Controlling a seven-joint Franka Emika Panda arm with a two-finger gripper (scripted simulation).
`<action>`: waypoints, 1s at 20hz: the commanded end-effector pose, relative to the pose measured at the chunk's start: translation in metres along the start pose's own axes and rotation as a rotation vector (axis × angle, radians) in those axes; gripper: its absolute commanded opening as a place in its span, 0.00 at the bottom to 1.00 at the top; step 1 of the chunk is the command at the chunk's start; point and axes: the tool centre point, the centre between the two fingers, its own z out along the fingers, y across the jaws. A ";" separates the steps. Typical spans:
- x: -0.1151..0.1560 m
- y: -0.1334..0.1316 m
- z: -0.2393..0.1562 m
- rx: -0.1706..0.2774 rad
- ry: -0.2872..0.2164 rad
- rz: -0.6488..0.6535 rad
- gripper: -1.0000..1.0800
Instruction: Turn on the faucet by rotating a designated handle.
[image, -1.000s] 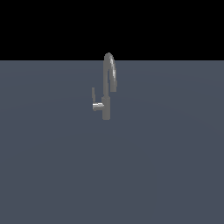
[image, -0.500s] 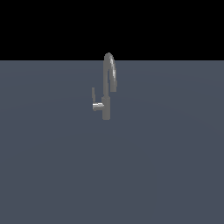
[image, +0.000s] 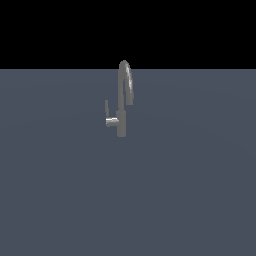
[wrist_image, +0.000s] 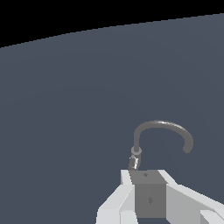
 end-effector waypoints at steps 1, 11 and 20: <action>-0.015 -0.011 0.035 -0.030 0.007 0.032 0.00; -0.069 -0.019 0.197 -0.168 0.006 0.170 0.00; -0.102 0.003 0.301 -0.266 -0.013 0.266 0.00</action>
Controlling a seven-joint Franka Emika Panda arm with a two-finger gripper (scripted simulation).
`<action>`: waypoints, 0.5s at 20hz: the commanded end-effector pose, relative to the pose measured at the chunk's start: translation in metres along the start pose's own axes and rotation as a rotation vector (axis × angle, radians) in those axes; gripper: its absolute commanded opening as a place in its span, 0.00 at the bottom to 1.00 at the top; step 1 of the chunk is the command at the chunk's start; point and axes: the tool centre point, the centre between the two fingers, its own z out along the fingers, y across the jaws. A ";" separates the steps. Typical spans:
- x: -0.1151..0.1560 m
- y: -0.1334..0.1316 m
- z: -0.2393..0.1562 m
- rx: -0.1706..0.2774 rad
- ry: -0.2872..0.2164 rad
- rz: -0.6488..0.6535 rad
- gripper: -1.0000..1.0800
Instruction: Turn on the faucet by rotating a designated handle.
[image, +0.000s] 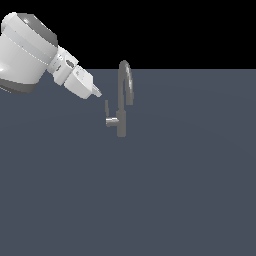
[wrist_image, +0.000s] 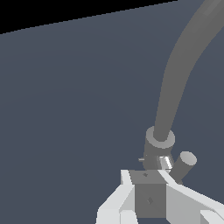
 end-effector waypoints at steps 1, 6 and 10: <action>-0.006 0.002 0.021 -0.020 -0.007 0.020 0.00; -0.012 0.006 0.043 -0.041 -0.012 0.041 0.00; -0.012 0.006 0.045 -0.043 -0.012 0.043 0.00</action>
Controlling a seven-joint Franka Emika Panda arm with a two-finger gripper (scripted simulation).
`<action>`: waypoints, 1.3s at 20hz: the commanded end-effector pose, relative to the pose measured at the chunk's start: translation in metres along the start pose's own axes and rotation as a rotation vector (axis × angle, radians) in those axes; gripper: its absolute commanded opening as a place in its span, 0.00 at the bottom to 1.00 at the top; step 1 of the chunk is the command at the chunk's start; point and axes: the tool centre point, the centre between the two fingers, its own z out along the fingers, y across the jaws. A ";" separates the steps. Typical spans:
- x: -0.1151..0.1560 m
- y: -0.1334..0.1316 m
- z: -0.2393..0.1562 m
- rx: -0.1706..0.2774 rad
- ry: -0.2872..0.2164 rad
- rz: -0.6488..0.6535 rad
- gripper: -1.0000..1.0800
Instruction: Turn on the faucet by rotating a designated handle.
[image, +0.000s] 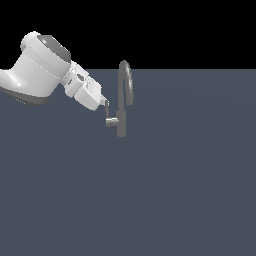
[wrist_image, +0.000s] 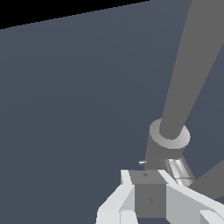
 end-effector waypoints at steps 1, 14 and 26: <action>-0.001 0.000 0.000 0.000 -0.001 0.001 0.00; 0.010 0.031 -0.007 0.000 -0.001 0.001 0.00; 0.007 0.057 -0.005 0.004 -0.003 -0.004 0.00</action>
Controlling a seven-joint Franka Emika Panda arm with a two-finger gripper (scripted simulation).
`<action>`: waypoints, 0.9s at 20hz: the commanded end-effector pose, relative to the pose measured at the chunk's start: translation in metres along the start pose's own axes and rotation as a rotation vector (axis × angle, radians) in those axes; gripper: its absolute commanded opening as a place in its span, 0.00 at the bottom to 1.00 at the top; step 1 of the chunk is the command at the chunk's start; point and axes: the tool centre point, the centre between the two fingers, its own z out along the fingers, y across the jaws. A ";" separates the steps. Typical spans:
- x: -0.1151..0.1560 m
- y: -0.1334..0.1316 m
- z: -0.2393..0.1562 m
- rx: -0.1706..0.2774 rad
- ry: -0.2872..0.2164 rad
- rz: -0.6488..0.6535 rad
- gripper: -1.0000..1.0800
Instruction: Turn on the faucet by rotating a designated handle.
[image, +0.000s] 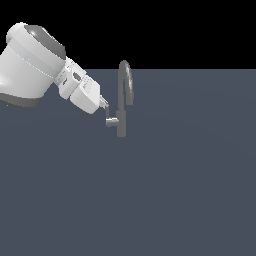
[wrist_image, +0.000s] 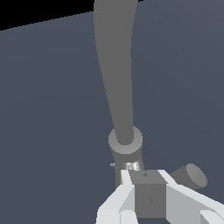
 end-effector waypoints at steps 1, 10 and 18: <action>-0.002 0.013 0.006 -0.013 0.003 -0.004 0.00; -0.004 0.043 0.011 -0.016 0.004 0.000 0.00; -0.018 0.053 0.019 -0.002 0.002 -0.001 0.00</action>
